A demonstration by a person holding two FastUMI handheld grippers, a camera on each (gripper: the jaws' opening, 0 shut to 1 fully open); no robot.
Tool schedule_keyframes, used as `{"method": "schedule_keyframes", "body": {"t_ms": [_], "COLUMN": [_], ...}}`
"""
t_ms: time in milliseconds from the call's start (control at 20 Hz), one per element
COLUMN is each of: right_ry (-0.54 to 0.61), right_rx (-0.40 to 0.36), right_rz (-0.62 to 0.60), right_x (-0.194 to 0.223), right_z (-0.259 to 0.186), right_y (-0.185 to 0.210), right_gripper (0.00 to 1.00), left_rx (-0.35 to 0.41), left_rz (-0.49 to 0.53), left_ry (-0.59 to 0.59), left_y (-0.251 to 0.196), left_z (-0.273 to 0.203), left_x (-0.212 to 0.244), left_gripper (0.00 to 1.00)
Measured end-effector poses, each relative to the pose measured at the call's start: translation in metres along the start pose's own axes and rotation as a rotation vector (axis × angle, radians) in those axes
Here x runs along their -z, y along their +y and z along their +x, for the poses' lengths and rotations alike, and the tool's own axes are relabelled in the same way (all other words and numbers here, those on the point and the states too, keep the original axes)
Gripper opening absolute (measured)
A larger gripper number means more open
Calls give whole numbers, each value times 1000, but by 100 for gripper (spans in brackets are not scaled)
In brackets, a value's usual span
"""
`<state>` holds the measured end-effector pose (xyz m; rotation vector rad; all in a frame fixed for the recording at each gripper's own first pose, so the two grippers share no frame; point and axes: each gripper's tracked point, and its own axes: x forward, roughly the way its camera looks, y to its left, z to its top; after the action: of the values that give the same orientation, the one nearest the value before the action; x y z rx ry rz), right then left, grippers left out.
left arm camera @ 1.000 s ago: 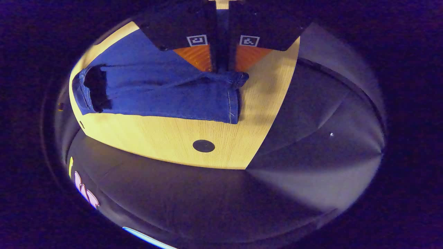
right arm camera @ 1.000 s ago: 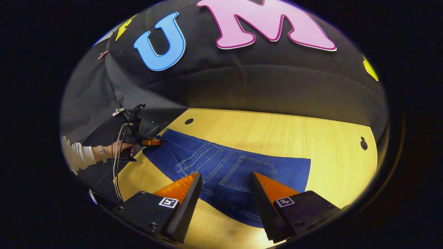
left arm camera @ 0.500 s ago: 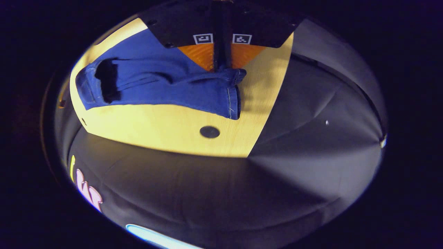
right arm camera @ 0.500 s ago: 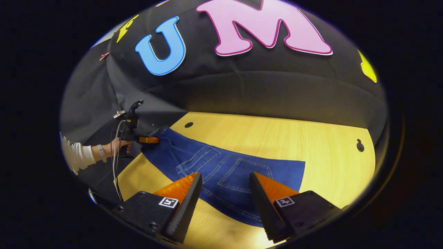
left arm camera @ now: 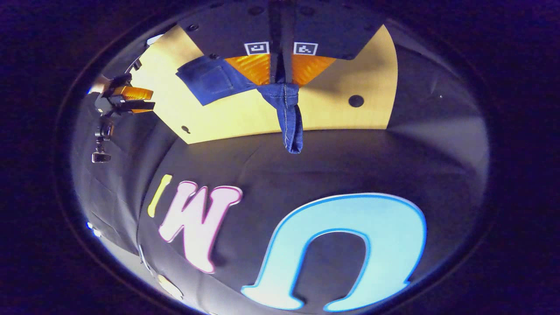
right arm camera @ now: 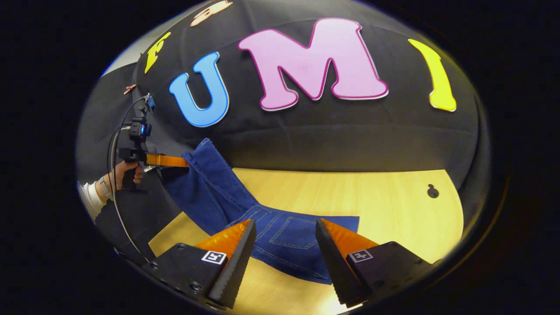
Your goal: Grasp the waist and the cuffs of the jeans and fold them to make the two legs overlap; first hold the waist and fold one-third of the jeans toward the cuffs, then hold the cuffs and fold the remaining one-third in the same direction to finish folding.
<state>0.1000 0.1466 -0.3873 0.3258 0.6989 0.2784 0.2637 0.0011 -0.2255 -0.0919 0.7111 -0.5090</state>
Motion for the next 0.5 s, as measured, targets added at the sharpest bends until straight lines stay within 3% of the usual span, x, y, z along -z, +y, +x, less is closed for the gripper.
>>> {"method": "schedule_keyframes", "body": {"t_ms": [100, 250, 350, 500], "right_ry": [-36, -88, -109, -118], "right_rx": [69, 111, 158, 203], "right_rz": [-47, -57, -57, -2], "right_x": [-9, -19, -18, -8], "right_z": [-23, -57, -76, -97], "right_y": [-17, -26, -41, -61], "right_gripper": [85, 85, 85, 85], "left_rx": [79, 162, 209, 154], "left_rz": [12, 32, 36, 85], "left_ry": [23, 74, 130, 236], "left_y": [-58, -136, -181, -210], "left_z": [21, 62, 102, 163], "left_x": [-4, 3, 25, 73], "left_gripper": [6, 6, 6, 6]}}
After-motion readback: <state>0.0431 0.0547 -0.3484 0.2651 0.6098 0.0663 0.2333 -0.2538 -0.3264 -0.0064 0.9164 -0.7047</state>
